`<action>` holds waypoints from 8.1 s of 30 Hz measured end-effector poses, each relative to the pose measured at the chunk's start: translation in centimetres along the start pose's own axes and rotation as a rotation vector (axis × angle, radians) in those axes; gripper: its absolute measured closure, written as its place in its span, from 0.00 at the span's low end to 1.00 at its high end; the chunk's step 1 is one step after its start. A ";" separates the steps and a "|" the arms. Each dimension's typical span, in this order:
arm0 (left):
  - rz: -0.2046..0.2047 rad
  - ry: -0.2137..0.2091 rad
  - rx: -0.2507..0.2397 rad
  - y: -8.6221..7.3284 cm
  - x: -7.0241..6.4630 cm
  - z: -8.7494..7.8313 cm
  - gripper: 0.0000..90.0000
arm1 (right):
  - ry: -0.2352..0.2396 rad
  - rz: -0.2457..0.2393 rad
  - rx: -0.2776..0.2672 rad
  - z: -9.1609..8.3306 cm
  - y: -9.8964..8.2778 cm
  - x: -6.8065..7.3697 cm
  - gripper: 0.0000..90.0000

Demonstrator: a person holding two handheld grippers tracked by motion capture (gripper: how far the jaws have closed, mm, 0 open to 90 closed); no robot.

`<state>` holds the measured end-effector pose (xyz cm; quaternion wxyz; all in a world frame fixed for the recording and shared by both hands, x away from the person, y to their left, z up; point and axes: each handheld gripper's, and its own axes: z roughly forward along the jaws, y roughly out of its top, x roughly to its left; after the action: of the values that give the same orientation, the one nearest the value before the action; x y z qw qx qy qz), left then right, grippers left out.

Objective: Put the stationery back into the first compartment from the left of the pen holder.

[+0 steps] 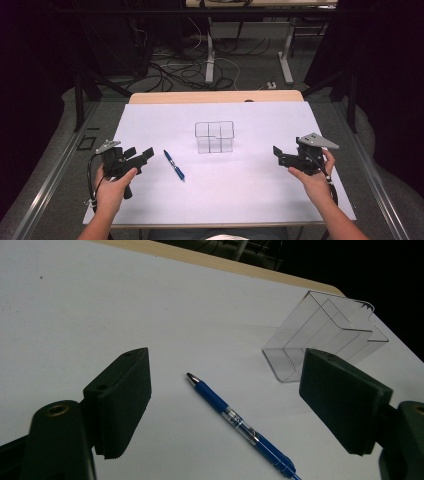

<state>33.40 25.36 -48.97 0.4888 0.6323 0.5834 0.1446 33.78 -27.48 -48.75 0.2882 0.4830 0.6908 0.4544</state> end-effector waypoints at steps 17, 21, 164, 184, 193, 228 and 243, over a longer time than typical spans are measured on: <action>-0.085 0.021 0.093 2.2 -1.7 1.4 0.43 | -0.012 -0.012 0.016 -0.3 0.1 0.1 0.11; -0.110 0.035 0.114 2.9 -2.1 1.5 0.44 | -0.012 -0.011 0.007 -0.3 0.1 0.1 0.11; -0.749 0.230 0.425 0.2 0.5 11.5 0.89 | -0.009 0.035 0.070 0.4 -1.4 -0.8 0.18; -0.716 0.198 0.441 0.9 0.1 11.1 0.89 | -0.013 0.034 0.076 0.5 -1.5 -0.9 0.18; -0.693 0.179 0.409 1.6 -0.1 10.6 0.89 | -0.011 0.038 0.072 0.4 -1.4 -0.9 0.18; -0.534 0.077 0.234 9.0 -3.2 8.3 0.89 | -0.009 0.042 0.077 0.7 -1.5 -1.0 0.18; -0.389 0.034 0.118 13.9 -8.0 7.2 0.89 | -0.007 0.042 0.066 0.5 -1.5 -1.1 0.18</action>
<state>44.90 17.26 -38.36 0.4598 0.5326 0.7102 0.0238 33.97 -28.48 -50.40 0.2652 0.5082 0.6940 0.4357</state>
